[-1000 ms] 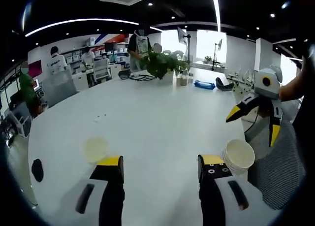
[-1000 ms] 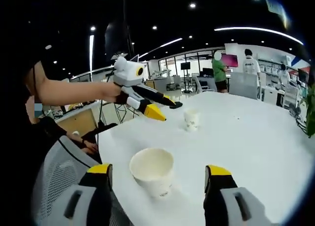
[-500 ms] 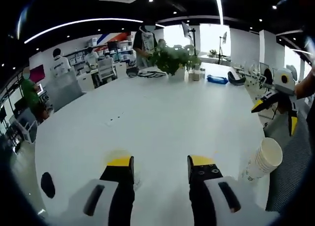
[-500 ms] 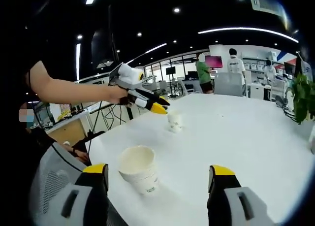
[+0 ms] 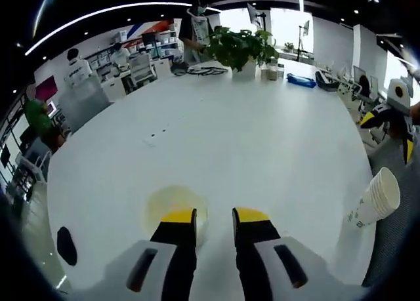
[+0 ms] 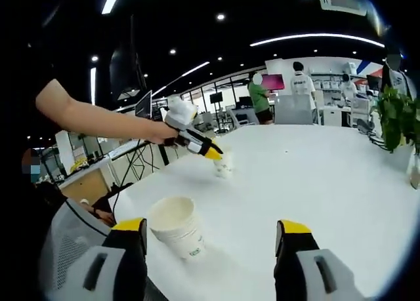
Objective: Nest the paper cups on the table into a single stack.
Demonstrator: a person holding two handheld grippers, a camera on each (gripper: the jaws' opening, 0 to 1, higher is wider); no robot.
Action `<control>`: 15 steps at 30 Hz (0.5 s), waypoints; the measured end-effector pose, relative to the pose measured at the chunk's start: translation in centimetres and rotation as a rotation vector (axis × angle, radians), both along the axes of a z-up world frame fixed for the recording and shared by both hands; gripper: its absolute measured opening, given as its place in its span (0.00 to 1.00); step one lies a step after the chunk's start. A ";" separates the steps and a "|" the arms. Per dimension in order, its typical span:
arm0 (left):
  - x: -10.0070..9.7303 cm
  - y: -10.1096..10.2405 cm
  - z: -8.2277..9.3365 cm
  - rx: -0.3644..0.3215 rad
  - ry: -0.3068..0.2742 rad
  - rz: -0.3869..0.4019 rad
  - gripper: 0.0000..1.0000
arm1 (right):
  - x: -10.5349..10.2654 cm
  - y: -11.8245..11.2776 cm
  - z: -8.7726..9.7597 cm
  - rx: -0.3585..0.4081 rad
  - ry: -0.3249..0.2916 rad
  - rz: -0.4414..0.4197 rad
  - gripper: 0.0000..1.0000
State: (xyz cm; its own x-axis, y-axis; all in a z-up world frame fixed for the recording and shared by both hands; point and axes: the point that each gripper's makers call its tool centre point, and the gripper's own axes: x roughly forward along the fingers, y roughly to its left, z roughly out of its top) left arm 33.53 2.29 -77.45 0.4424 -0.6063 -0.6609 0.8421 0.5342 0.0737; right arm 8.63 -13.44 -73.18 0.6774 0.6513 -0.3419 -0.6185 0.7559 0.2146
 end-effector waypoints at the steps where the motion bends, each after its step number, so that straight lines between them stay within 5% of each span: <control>1: 0.2 0.1 -0.2 0.008 0.005 0.004 0.17 | 0.0 -0.1 0.0 0.002 0.001 -0.002 0.80; 15: -0.3 0.4 -0.5 0.059 0.008 -0.005 0.02 | -0.2 -0.6 0.0 0.012 0.005 -0.028 0.76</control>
State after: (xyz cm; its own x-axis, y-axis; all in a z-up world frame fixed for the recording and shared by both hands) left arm 33.21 2.64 -77.98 0.4335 -0.5684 -0.6993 0.8458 0.5245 0.0980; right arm 8.44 -14.06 -73.14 0.6940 0.6361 -0.3371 -0.5959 0.7704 0.2269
